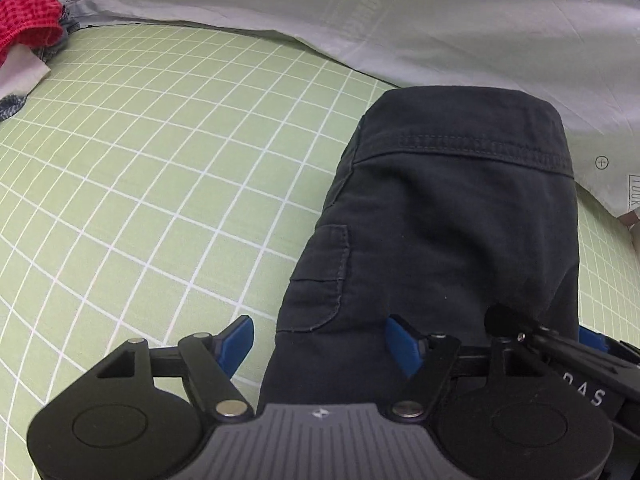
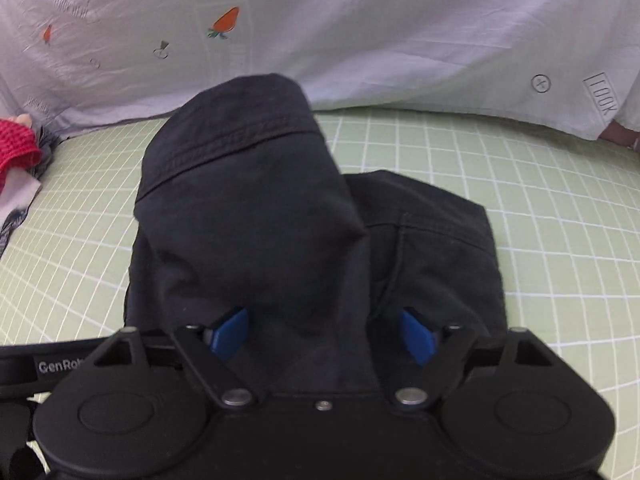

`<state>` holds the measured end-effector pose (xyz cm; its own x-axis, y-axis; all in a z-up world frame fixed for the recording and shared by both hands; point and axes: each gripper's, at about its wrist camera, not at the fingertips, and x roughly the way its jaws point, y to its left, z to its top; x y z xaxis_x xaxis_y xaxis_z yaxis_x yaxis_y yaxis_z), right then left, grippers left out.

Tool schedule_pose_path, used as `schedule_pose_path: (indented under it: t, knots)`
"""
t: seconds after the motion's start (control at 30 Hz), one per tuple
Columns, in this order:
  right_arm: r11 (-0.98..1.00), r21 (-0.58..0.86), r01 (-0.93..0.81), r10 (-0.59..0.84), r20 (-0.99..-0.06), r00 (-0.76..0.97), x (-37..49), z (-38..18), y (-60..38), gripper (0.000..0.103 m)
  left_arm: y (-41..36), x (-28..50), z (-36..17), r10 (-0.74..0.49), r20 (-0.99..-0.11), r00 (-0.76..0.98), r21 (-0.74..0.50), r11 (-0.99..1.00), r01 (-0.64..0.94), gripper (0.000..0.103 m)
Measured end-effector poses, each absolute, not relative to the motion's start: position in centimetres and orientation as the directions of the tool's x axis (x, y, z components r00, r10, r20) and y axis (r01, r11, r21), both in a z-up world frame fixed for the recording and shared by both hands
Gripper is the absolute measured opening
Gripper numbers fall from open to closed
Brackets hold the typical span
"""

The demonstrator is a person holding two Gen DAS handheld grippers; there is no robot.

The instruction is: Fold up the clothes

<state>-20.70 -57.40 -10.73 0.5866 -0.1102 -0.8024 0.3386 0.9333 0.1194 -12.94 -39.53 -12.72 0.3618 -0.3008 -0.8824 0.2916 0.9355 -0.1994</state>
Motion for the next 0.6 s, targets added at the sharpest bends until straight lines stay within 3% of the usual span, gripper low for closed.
schedule_pose_path:
  t: [0.07,0.1,0.17,0.3,0.47,0.6]
  knots:
    - [0.943,0.124,0.308,-0.098,-0.783,0.614,-21.0,-10.4,-56.9,0.038,-39.5,-12.4,-13.0,-0.306,-0.885,0.352,-0.213,0.936,0.279,0.074]
    - [0.947,0.117,0.300,-0.105,-0.770,0.630,-21.3,-10.0,-56.9,0.023,-39.7,-12.5,-12.8,-0.305,-0.885,0.352,-0.214,0.937,0.276,0.074]
    - [0.943,0.177,0.281,-0.064,-0.732,0.678,-22.1,-9.1,-57.7,0.013,-39.9,-12.8,-12.3,-0.301,-0.880,0.367,-0.201,0.937,0.287,0.074]
    - [0.909,0.326,0.259,0.014,-0.646,0.763,-23.8,-6.6,-59.3,0.007,-40.8,-13.0,-10.8,-0.322,-0.858,0.399,-0.182,0.919,0.350,0.074]
    - [0.873,0.408,0.268,-0.012,-0.531,0.847,-26.4,-2.1,-61.3,0.005,-41.9,-13.1,-7.2,-0.412,-0.795,0.445,-0.219,0.880,0.423,0.074]
    - [0.796,0.460,0.393,-0.079,-0.564,0.822,-28.7,-3.4,-65.5,0.005,-42.9,-13.1,-6.0,-0.448,-0.771,0.452,-0.231,0.859,0.457,0.074]
